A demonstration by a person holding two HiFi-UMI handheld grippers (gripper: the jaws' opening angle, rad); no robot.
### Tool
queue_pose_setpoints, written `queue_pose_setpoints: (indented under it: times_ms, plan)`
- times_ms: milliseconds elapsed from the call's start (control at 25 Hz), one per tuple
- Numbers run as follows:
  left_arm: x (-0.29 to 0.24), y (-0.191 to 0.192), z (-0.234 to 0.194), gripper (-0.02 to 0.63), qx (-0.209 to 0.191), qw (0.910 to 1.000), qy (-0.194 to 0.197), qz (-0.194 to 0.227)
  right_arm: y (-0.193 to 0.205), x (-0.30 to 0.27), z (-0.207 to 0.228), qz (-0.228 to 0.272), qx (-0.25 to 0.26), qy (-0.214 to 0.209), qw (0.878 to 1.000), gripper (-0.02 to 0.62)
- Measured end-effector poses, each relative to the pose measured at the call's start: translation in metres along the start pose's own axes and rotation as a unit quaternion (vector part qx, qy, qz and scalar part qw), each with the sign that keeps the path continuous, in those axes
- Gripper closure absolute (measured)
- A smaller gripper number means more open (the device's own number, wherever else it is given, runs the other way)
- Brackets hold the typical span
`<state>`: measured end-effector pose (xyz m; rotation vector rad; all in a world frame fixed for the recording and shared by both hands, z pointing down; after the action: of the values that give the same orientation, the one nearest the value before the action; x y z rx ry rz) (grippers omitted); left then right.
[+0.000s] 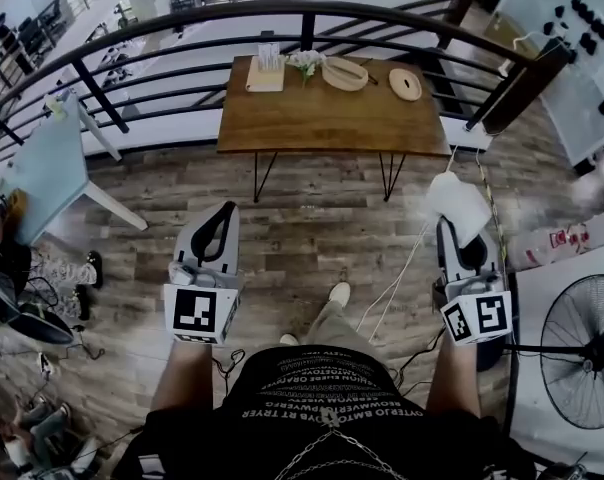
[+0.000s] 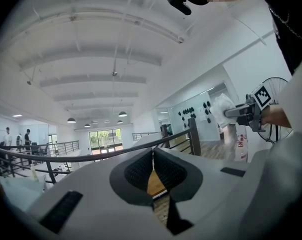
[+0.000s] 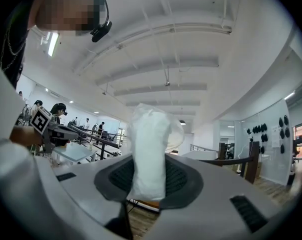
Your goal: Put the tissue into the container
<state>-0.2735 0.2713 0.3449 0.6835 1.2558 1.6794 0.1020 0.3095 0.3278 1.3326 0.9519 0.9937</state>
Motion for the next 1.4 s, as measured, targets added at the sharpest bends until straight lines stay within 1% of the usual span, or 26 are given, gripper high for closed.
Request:
queue_pose_setpoints:
  times_ms: [160, 360, 560, 880, 1080, 1240, 1400]
  plan:
    - [-0.037, -0.006, 0.006, 0.575, -0.006, 1.0, -0.004, 0.005, 0.005, -0.017, 0.031, 0.016, -0.002, 0.004, 1.0, 0.471]
    - [-0.087, -0.011, 0.008, 0.575, -0.004, 1.0, 0.0, 0.008, 0.008, -0.052, 0.067, 0.013, -0.001, 0.003, 1.0, 0.471]
    - [-0.139, -0.019, 0.019, 0.575, 0.001, 0.9999, 0.012, 0.005, 0.006, -0.089, 0.098, 0.008, -0.003, -0.013, 1.0, 0.469]
    - [-0.206, -0.033, 0.036, 0.575, 0.012, 0.9998, 0.009, 0.008, -0.004, -0.132, 0.157, 0.015, 0.015, -0.033, 0.999, 0.471]
    - [-0.234, -0.051, 0.045, 0.575, 0.007, 0.9999, -0.009, 0.01, -0.007, -0.149, 0.191, 0.018, 0.01, -0.051, 0.999, 0.471]
    - [-0.249, -0.055, 0.052, 0.575, 0.004, 0.9997, -0.023, 0.003, -0.002, -0.155, 0.216, 0.015, 0.01, -0.059, 0.998, 0.471]
    - [-0.255, -0.058, 0.063, 0.575, 0.004, 0.9997, -0.023, -0.002, 0.002, -0.157, 0.231, 0.012, 0.003, -0.064, 0.998, 0.471]
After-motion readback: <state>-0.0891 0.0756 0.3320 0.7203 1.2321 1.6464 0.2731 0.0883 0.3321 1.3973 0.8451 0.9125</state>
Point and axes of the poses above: the fingertips, and each gripper's own axes: x backward along the fingers, z to its right, y out of its underside, the point moved 6 cm from there along x, backward along the fingers, and after that the axes turned 9 degrees about -x, right-handed, at the moved point
